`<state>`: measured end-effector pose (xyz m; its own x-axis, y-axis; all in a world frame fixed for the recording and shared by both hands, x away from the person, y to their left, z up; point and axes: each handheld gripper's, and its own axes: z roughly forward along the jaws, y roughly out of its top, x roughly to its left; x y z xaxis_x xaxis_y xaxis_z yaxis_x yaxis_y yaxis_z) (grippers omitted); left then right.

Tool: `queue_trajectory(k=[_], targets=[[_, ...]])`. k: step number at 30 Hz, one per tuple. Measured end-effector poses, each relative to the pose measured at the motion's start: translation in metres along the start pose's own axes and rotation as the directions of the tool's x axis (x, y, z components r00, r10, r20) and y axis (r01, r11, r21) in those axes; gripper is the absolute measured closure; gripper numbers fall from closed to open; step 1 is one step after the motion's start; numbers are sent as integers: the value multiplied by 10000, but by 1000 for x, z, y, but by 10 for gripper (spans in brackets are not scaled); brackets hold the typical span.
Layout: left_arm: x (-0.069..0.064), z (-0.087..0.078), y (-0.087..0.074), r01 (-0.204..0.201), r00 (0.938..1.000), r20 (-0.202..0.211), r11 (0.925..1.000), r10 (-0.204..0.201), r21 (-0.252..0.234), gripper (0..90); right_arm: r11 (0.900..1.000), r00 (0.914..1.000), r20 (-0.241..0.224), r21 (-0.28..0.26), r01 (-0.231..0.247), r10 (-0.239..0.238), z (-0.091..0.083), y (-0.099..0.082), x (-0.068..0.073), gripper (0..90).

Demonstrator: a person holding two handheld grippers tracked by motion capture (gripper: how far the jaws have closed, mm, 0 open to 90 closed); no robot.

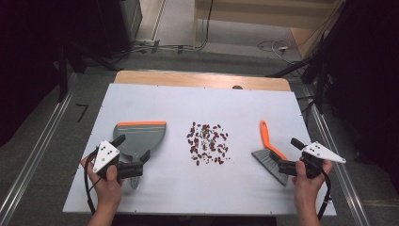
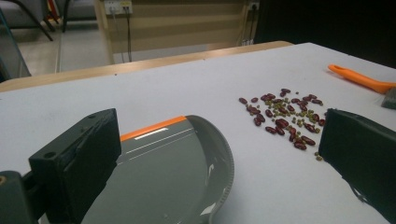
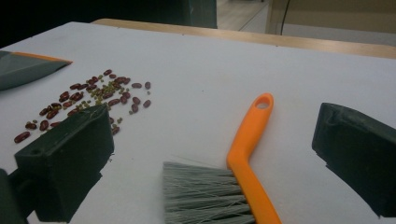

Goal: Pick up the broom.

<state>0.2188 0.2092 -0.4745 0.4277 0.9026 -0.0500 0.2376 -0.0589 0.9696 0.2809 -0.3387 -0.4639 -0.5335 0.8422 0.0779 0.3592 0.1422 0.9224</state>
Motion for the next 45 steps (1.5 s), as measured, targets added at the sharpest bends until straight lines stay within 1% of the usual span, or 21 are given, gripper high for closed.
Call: queue_trajectory(k=[4, 7, 8, 13, 14, 17, 18, 21, 23, 25, 26, 27, 28, 30, 32, 35, 38, 41, 43, 44, 45], targets=[[4, 1, 0, 208, 9998, -40, 9998, -208, -66, 0, 10000, 10000, -36, 34, 25, -25, 1, 4, 2, 0], [4, 1, 0, 185, 9998, -56, 9998, -186, -53, 0, 9998, 9999, 139, 193, -79, 76, 1, 11, 5, 0], [3, 1, 0, 160, 9999, -25, 9999, -160, -16, 0, 9996, 9994, 316, 240, -111, 103, 1, 17, 6, 0], [0, 2, -1, 120, 9999, 100, 9999, -120, 3, 0, 9999, 9986, 531, 164, -7, -2, 0, 33, 5, 0], [0, 2, -1, 134, 9999, 109, 9999, -134, -12, 0, 9997, 9972, 744, 260, 34, -53, 1, 42, 4, 0], [-1, 4, -1, 132, 9998, 139, 9999, -133, 34, 0, 9998, 9971, 757, 202, 36, -52, 1, 50, 4, 0], [-2, 5, -1, 139, 9997, 176, 9999, -139, 43, 0, 9992, 9959, 909, 386, -37, 2, 5, 58, 2, 0], [-3, 7, -1, 98, 9998, 198, 9999, -100, 60, 0, 9991, 9962, 868, 410, -120, 84, 9, 66, 0, 0], [-5, 8, -1, 51, 9997, 256, 9999, -54, 105, 0, 9979, 9957, 899, 590, -256, 203, 15, 72, -3, 0], [-6, 8, -2, 21, 9996, 270, 9999, -25, 123, 0, 9965, 9972, 653, 723, -412, 365, 22, 74, -6, 0], [-6, 7, -2, 9, 9997, 261, 9999, -13, 130, 0, 9917, 9984, 65, 1155, -561, 557, 32, 72, -10, 28], [-5, 7, -2, 24, 9997, 255, 9999, -27, 112, 0, 9859, 9980, -94, 1560, -601, 624, 38, 70, -12, 32], [-5, 7, -2, 16, 9997, 234, 9999, -19, 107, 0, 9785, 9980, -66, 1972, -605, 630, 45, 69, -13, 44], [-4, 7, -3, -16, 9998, 207, 9999, 13, 129, 0, 9611, 9959, 263, 2613, -900, 861, 54, 64, -16, 159], [-3, 5, -3, -22, 9998, 178, 9999, 19, 163, 0, 9463, 9917, 436, 2969, -1281, 1206, 61, 57, -21, 259], [-2, 3, -4, -65, 9999, 127, 9999, 63, 154, 0, 9274, 9866, 1242, 3456, -1433, 1062, 69, 49, -23, 369], [-1, 2, -4, -54, 9999, 103, 9998, 52, 196, 0, 8968, 9858, 1213, 4138, -1567, 1163, 75, 42, -25, 456], [-1, 3, -5, -39, 9999, 110, 9998, 37, 170, 0, 8683, 9856, 1209, 4688, -1619, 1185, 80, 37, -26, 509], [-2, 4, -5, -87, 9999, 139, 9997, 84, 208, 0, 8577, 9847, 1395, 4884, -1606, 1049, 82, 33, -25, 541], [-2, 4, -5, -84, 9999, 147, 9998, 81, 206, 0, 8577, 9847, 1395, 4884, -1606, 1049, 82, 33, -25, 541], [-3, 4, -5, -113, 9998, 141, 9997, 110, 229, 0, 8464, 9791, 1515, 4959, -1942, 1359, 85, 30, -23, 543]])
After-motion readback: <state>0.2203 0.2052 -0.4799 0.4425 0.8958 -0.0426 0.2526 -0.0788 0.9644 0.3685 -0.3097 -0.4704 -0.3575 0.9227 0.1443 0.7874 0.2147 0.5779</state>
